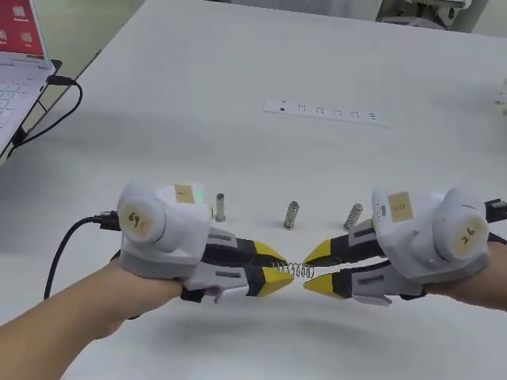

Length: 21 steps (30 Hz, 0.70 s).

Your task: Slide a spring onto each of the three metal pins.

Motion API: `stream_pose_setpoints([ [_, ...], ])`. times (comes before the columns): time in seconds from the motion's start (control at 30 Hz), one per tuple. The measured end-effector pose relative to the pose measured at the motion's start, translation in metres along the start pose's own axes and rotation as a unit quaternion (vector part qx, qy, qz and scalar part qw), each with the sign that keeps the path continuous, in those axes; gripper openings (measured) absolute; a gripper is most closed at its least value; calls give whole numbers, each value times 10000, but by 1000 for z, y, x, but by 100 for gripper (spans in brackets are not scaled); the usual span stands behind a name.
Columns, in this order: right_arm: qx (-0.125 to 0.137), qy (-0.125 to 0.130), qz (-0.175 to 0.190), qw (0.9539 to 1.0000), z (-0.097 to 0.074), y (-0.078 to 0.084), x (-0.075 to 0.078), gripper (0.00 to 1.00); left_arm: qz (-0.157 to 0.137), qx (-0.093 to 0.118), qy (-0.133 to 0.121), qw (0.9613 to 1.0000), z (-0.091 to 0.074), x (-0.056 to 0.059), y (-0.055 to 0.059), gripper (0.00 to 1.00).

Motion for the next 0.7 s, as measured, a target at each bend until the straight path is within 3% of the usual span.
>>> stream_pose_setpoints([
  [0.7,203,97,43,9997,-6,-7,4,7,-107,2,19,9999,-3,1,0,3],
])
Point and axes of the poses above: the centre of the closed fingertips' face, and the gripper's own axes: z roughly forward along the fingers, x roughly to its right, y roughly out of its underside, the point moved 7 cm from there along -z, roughly backward along the fingers, and after that the axes turned 2 degrees about -z, right-handed, at the moved point
